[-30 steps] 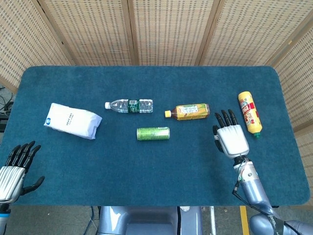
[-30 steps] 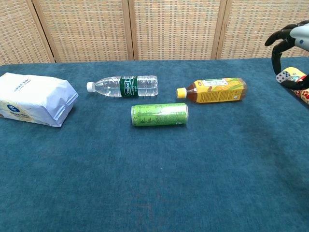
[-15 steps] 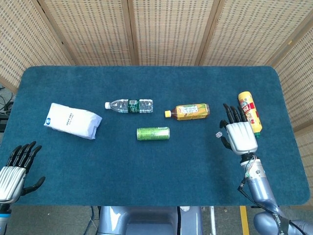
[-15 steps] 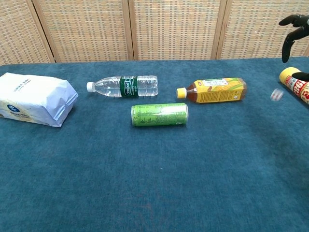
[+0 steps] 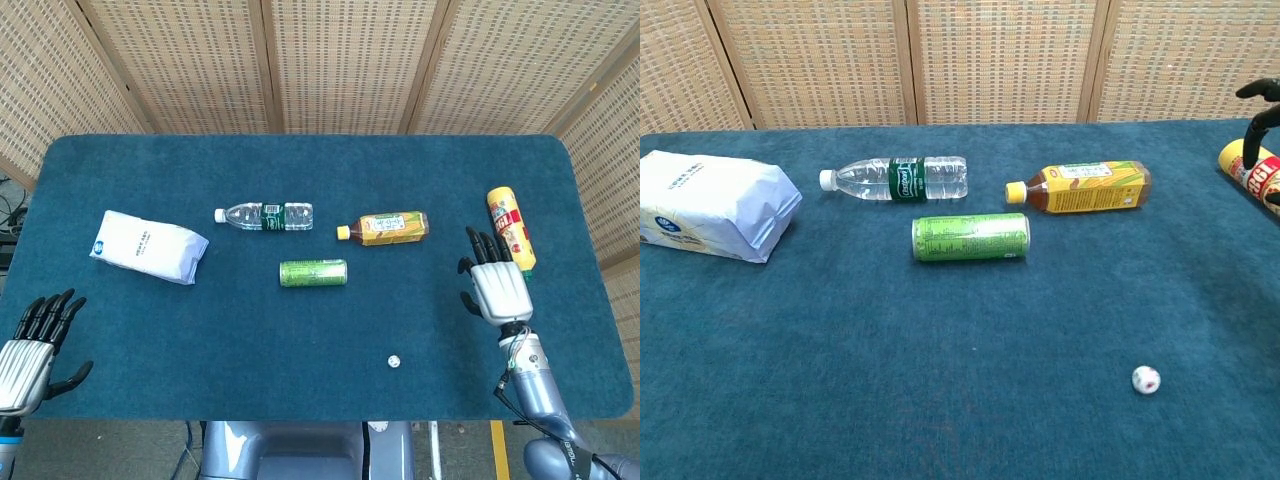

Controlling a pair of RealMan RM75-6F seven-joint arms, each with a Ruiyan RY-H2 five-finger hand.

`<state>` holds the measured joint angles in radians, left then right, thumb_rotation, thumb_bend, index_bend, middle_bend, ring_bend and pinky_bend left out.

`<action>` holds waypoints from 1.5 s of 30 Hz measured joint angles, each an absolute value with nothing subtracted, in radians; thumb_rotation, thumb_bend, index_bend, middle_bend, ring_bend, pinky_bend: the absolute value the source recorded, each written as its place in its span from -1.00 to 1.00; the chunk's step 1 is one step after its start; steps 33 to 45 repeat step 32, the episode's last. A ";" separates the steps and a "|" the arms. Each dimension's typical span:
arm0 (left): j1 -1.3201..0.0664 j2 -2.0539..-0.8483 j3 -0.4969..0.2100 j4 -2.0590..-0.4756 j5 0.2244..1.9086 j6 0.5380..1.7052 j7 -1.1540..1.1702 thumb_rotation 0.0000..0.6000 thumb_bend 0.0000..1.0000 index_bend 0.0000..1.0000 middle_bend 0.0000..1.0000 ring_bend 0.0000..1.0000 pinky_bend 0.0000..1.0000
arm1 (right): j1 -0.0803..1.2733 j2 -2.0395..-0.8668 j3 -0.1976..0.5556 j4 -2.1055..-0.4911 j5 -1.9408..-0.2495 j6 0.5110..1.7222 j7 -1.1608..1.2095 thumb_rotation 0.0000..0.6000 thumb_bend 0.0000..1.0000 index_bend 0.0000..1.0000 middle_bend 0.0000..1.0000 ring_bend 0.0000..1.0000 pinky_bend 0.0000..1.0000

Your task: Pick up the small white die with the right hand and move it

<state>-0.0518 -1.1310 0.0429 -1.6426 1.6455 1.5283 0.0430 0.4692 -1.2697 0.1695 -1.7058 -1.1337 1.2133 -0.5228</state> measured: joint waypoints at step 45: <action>-0.048 -1.140 0.046 -1.643 1.654 1.535 0.069 1.00 -0.43 -1.00 -1.00 -1.00 -1.00 | 0.192 -1.209 -0.053 -1.593 -1.453 1.425 -0.175 1.00 -0.48 -0.82 -1.00 -1.00 -1.00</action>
